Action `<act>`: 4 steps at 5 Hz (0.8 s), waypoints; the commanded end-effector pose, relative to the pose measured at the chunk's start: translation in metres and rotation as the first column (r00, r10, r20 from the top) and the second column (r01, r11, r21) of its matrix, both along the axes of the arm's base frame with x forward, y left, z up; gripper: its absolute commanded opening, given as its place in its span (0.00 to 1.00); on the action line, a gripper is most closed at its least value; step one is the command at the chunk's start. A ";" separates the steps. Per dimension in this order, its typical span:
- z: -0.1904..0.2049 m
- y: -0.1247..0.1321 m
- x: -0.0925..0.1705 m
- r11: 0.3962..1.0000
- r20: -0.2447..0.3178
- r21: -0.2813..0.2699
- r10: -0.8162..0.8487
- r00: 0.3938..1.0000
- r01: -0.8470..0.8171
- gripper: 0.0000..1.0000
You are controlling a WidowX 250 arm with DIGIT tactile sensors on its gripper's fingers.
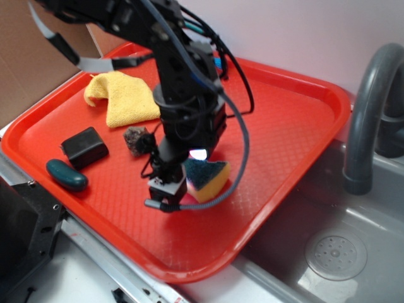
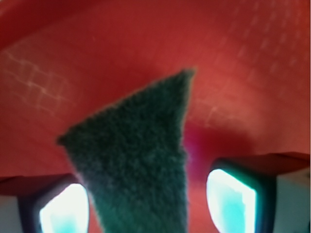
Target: Grab the green sponge.
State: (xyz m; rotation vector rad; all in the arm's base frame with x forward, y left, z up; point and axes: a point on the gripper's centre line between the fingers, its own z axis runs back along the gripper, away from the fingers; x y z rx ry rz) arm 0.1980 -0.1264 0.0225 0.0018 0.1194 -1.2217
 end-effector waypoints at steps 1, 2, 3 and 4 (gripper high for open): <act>-0.001 -0.010 -0.005 0.998 0.046 0.004 -0.060 0.997 0.060 0.00; 0.000 -0.008 0.001 0.999 0.049 0.009 -0.034 0.998 0.033 0.00; 0.017 -0.005 0.008 0.999 0.039 -0.022 0.039 0.998 -0.039 0.00; 0.058 0.014 0.014 0.953 -0.036 -0.092 0.288 0.957 -0.290 0.00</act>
